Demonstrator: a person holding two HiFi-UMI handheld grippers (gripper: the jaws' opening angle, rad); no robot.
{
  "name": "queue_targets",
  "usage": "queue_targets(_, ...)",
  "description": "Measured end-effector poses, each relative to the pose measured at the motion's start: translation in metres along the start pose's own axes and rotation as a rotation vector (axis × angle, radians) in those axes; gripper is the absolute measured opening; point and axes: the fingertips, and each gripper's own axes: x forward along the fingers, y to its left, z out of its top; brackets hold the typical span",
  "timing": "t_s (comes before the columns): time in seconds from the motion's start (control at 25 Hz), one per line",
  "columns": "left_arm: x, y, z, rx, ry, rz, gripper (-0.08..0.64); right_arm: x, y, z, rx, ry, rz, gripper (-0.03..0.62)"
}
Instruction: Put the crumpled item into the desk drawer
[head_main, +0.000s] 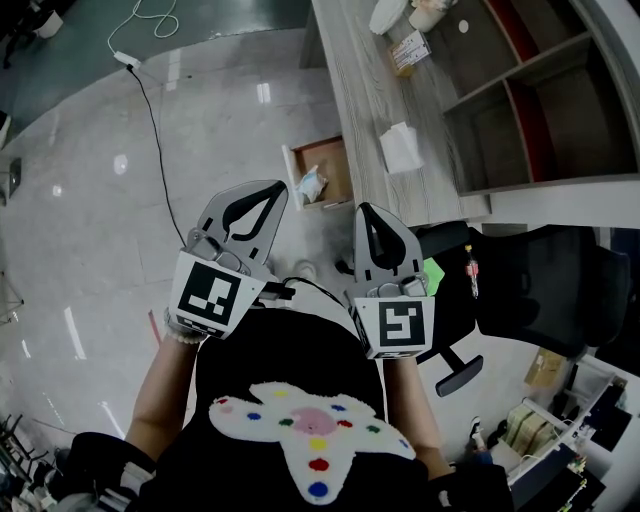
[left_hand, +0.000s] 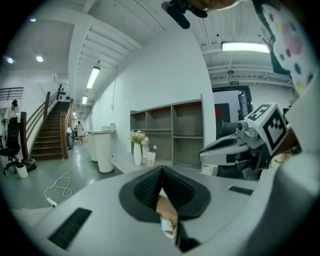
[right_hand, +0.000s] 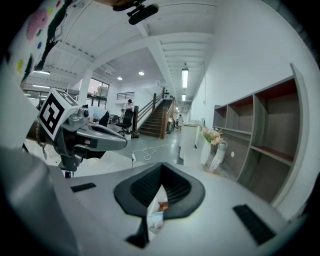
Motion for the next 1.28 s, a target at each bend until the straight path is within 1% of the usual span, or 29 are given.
queue_targets(0.6, 0.001, -0.005, -0.002, 0.006, 0.004, -0.01, 0.012, -0.001, -0.001, 0.001, -0.01, -0.005, -0.005, 0.005)
queue_targets(1.28, 0.0, -0.011, -0.004, 0.005, 0.002, -0.019, 0.012, -0.004, 0.001, -0.006, -0.022, 0.014, 0.0, 0.004)
